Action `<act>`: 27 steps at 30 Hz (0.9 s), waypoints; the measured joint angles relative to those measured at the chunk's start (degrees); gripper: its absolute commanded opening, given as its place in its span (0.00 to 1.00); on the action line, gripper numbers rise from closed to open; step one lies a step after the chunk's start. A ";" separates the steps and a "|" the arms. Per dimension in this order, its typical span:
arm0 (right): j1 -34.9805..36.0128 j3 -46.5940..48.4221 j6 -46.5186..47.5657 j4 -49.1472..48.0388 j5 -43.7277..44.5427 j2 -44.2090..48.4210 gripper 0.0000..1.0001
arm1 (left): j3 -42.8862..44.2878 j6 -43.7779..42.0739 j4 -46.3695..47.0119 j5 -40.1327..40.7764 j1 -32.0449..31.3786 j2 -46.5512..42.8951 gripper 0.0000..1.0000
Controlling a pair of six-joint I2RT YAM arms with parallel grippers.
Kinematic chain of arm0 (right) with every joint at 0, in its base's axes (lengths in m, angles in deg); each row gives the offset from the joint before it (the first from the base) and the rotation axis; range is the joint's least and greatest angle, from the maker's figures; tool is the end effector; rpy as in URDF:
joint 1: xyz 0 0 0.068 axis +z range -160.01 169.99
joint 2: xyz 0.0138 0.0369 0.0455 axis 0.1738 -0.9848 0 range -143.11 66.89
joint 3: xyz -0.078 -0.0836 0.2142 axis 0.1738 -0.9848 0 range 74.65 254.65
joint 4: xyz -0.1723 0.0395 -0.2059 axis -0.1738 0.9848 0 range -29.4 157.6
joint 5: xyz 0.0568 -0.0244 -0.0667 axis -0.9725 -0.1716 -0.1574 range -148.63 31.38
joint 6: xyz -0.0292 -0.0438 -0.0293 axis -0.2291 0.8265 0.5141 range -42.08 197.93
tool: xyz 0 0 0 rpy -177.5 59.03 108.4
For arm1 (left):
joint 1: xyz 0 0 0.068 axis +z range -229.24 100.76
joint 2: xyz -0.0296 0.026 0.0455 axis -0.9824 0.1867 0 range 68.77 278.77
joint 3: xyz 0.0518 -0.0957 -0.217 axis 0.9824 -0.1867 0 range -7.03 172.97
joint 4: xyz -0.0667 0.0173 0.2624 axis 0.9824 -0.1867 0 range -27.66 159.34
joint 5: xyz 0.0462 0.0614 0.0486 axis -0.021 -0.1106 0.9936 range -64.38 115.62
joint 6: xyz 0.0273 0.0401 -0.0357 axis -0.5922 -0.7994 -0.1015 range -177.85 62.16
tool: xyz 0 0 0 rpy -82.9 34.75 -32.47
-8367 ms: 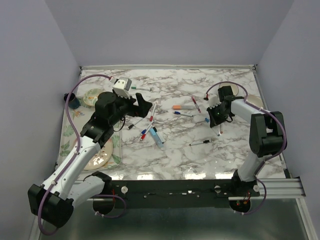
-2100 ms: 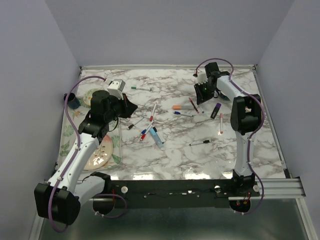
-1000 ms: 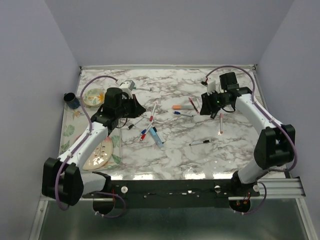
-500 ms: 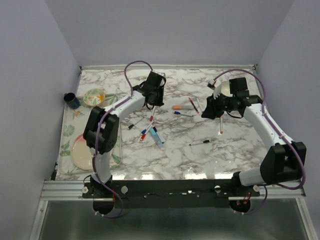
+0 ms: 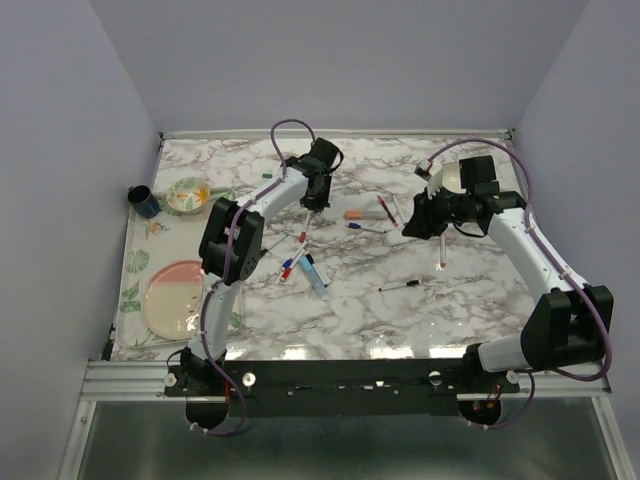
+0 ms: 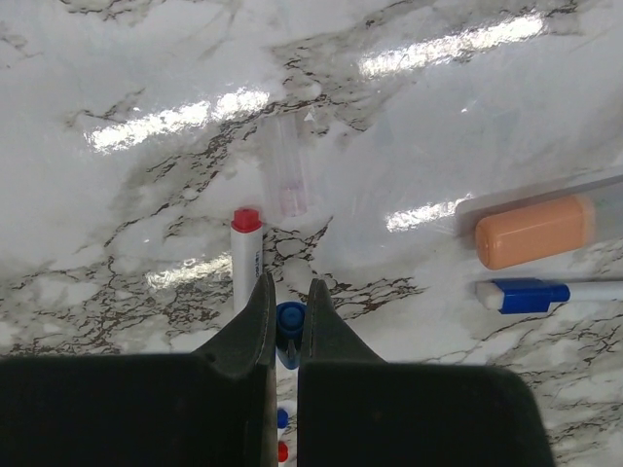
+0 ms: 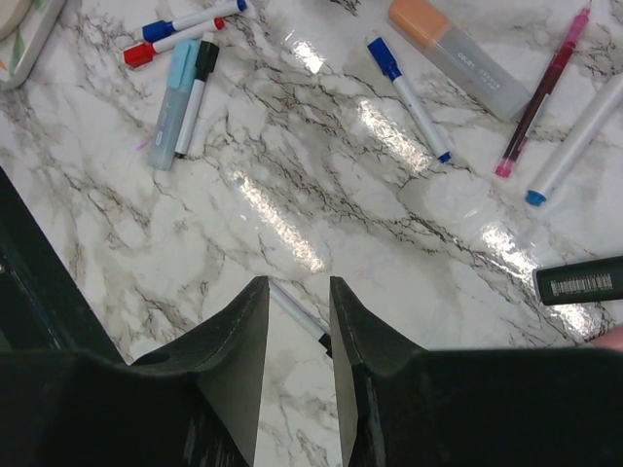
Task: Open the pen caps
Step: Place the pen cap on the table with the left arm
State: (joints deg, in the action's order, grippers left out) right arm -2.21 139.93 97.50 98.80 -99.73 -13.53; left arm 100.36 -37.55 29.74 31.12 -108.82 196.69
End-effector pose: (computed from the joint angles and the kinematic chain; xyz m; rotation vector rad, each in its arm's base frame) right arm 0.3011 0.0709 0.2480 -0.8316 2.1936 0.7890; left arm 0.4216 -0.2345 0.1611 0.1788 2.6177 -0.1811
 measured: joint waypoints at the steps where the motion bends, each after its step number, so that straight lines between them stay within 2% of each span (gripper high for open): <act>1: 0.00 0.00 0.00 0.02 -0.04 0.00 0.39 | 0.00 0.00 -0.31 0.00 0.00 0.24 0.05; 18: -0.48 0.00 0.02 0.02 -0.42 0.00 0.39 | 1.64 -0.24 -1.75 0.02 0.28 3.72 0.20; 27: -0.81 0.00 0.07 0.02 -0.52 -0.02 0.38 | 3.91 -0.35 -2.25 -0.02 1.05 5.14 0.35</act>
State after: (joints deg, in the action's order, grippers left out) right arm -3.02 139.93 97.56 98.82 -100.25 -13.55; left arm 104.28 -37.90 27.49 31.10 -107.77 201.83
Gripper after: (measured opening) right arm 0.386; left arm 0.279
